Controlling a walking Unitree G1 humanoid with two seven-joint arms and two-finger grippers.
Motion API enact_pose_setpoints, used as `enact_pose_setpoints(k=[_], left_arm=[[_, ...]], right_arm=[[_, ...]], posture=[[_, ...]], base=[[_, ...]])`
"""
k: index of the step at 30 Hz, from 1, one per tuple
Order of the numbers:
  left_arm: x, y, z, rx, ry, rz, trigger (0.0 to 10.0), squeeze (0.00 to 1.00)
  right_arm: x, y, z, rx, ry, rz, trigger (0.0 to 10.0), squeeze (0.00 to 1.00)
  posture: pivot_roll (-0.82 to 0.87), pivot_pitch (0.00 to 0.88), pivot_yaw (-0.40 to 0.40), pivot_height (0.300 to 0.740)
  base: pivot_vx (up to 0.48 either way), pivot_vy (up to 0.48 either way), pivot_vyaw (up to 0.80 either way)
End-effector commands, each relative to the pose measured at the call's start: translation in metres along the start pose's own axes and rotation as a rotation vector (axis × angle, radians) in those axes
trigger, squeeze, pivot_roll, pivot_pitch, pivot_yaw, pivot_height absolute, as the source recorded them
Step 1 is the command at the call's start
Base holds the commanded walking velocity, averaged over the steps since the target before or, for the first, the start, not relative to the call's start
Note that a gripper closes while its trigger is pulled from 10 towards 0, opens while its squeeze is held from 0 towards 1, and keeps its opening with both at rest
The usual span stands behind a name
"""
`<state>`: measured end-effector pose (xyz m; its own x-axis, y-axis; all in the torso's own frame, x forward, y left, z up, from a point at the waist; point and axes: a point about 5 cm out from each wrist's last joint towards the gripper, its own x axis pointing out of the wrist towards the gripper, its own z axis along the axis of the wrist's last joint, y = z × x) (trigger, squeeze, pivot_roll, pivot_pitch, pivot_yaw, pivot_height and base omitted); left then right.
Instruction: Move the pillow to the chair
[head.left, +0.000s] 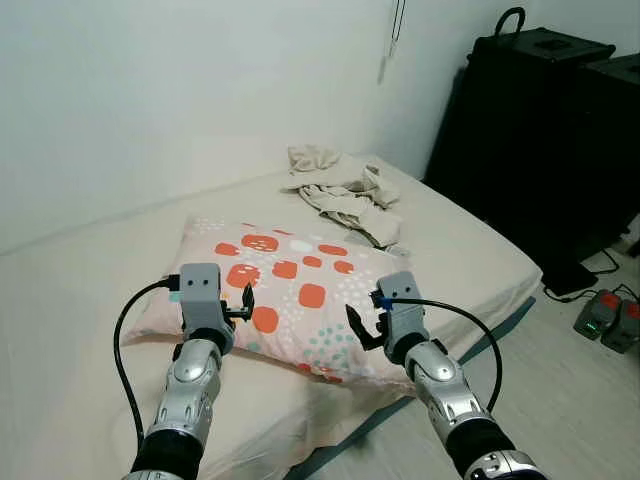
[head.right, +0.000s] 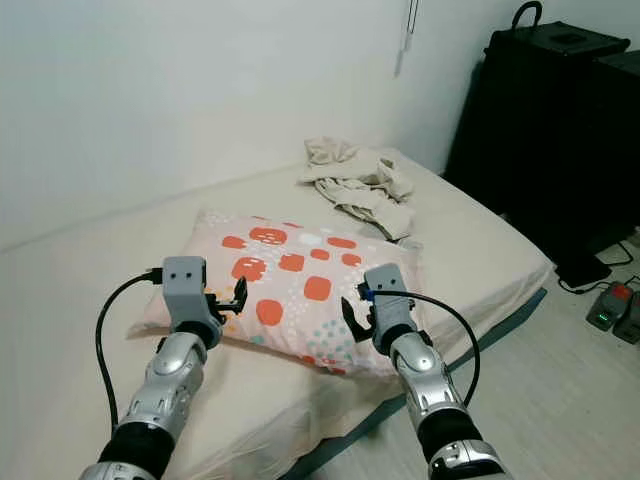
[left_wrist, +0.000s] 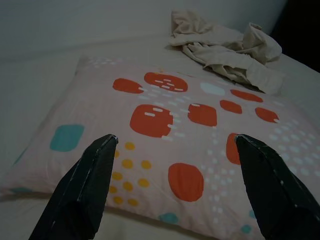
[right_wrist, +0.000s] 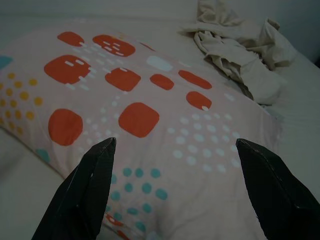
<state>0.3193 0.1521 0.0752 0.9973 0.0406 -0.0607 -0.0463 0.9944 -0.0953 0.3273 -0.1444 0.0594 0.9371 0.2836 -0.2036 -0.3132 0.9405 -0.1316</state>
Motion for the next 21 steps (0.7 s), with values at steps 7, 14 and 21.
enact_pose_setpoints(k=[7,14,21], left_arm=[[0.0001,-0.0075,-0.0073,0.014,0.042,-0.022,10.0,0.0],[0.0027,-0.0029,-0.0066,0.03,0.051,0.013,10.0,0.0],[0.0042,-0.0016,-0.0054,0.033,0.053,0.014,10.0,0.0]], right_arm=[[-0.0001,-0.0015,0.0012,0.052,-0.005,-0.008,10.0,0.0],[-0.0004,-0.0085,0.0032,0.105,-0.014,-0.033,10.0,0.0],[0.0001,-0.0098,0.0053,0.088,-0.018,-0.015,10.0,0.0]], posture=[[-0.09,0.077,-0.017,0.74],[-0.09,0.084,-0.01,0.705],[-0.09,0.086,-0.008,0.68]], base=[[0.0,0.0,0.0],[0.0,0.0,0.0],[0.0,0.0,0.0]])
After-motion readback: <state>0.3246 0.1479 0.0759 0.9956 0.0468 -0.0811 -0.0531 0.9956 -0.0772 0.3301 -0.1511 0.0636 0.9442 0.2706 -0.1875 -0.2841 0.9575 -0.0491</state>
